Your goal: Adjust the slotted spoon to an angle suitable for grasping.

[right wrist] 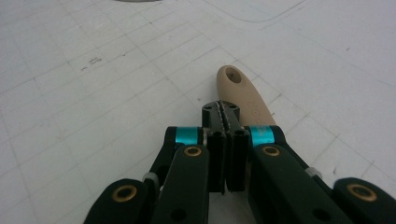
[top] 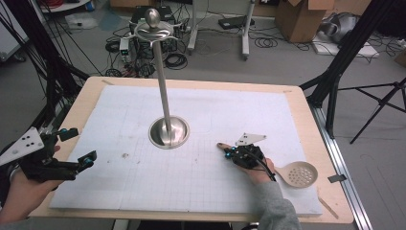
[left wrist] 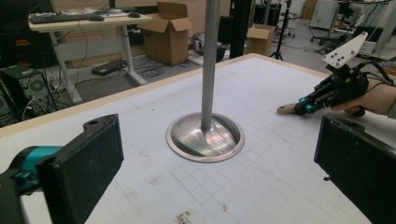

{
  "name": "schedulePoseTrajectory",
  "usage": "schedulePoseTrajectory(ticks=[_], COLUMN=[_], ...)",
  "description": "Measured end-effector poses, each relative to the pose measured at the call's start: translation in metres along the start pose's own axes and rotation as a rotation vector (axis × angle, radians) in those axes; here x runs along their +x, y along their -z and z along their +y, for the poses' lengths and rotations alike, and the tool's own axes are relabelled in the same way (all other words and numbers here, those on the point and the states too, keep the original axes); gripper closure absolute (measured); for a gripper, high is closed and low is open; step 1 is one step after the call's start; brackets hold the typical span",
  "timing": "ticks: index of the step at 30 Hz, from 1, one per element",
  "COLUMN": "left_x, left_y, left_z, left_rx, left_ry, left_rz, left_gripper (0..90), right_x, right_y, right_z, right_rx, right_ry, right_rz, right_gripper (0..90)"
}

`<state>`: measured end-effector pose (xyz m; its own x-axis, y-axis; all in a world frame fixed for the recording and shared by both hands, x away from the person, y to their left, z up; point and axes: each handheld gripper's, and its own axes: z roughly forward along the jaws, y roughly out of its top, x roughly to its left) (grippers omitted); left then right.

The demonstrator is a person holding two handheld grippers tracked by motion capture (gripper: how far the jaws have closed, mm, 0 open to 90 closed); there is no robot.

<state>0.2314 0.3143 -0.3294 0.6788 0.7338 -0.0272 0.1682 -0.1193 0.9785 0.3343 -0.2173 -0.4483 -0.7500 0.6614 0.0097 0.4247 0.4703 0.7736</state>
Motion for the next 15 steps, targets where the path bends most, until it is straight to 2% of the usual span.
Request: schedulePoseTrajectory(ticks=[6,13,15], left_x=[0.000,0.000,0.001], left_y=[0.002,0.004,0.005], left_z=[-0.001,-0.003,-0.004], left_rx=[0.002,0.007,0.009], left_ry=[0.002,0.006,0.007], left_rz=[0.005,0.011,0.013], left_gripper=[1.7,1.7,1.7], right_x=[-0.005,-0.011,-0.013], right_y=[-0.003,-0.005,-0.005], right_z=[0.002,0.004,0.004], right_rx=[0.004,-0.003,-0.005], right_ry=[-0.012,-0.032,-0.051], right_rz=[-0.033,-0.047,-0.042], right_gripper=[89.8,89.8,89.8])
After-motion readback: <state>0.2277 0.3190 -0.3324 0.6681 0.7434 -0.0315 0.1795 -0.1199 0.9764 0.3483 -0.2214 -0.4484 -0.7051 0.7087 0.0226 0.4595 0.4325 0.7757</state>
